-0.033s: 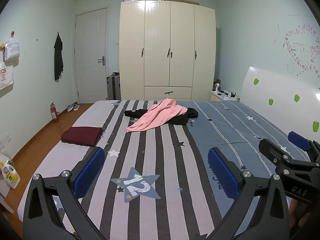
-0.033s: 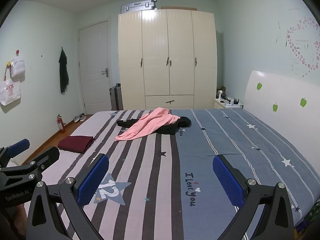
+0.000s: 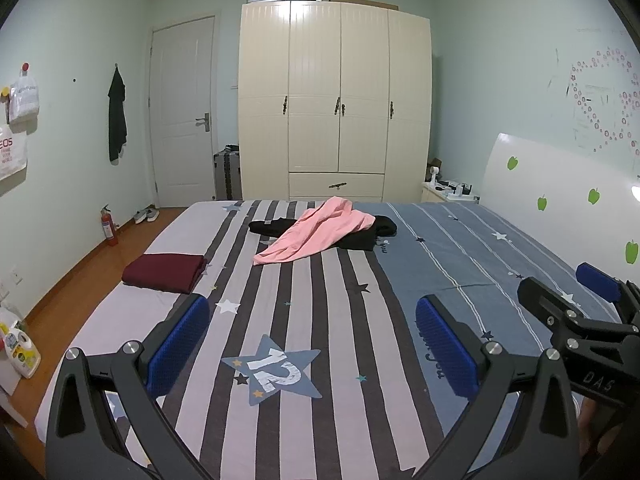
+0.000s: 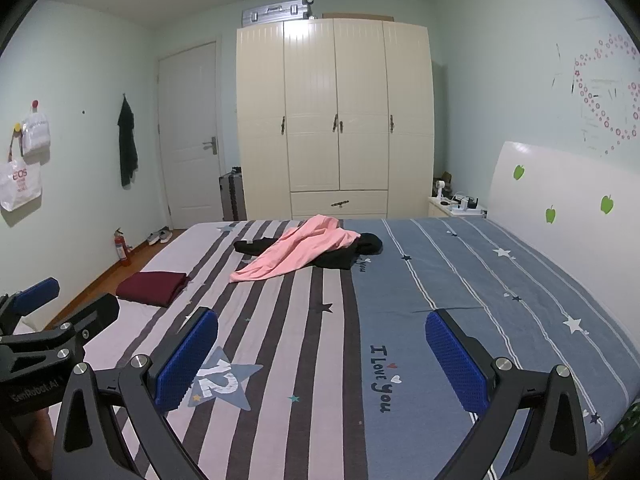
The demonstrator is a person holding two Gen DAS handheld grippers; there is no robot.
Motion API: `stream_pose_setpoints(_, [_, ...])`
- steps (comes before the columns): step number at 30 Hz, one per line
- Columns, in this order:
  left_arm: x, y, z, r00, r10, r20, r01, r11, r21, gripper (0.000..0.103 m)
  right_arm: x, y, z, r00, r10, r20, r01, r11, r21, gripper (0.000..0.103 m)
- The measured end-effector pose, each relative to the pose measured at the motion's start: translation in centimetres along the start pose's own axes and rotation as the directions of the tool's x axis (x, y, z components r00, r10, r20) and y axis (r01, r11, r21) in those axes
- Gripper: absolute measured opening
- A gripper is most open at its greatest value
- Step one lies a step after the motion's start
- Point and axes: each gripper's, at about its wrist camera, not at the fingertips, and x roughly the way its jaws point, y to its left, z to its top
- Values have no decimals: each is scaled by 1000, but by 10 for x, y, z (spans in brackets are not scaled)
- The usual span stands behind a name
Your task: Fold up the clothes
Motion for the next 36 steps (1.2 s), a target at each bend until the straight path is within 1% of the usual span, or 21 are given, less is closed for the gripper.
stream_pose_setpoints(19, [-2,0,6,1000,5,9,-5,1000,-2,102,-4,0,3,1000,3,0,-3,1000,1,103])
stream_pose_setpoints(36, [-7,0,4,1000,7,17,-7,1000,0,102,-6,-3,-1,1000,7,2,-7,1000,4,103])
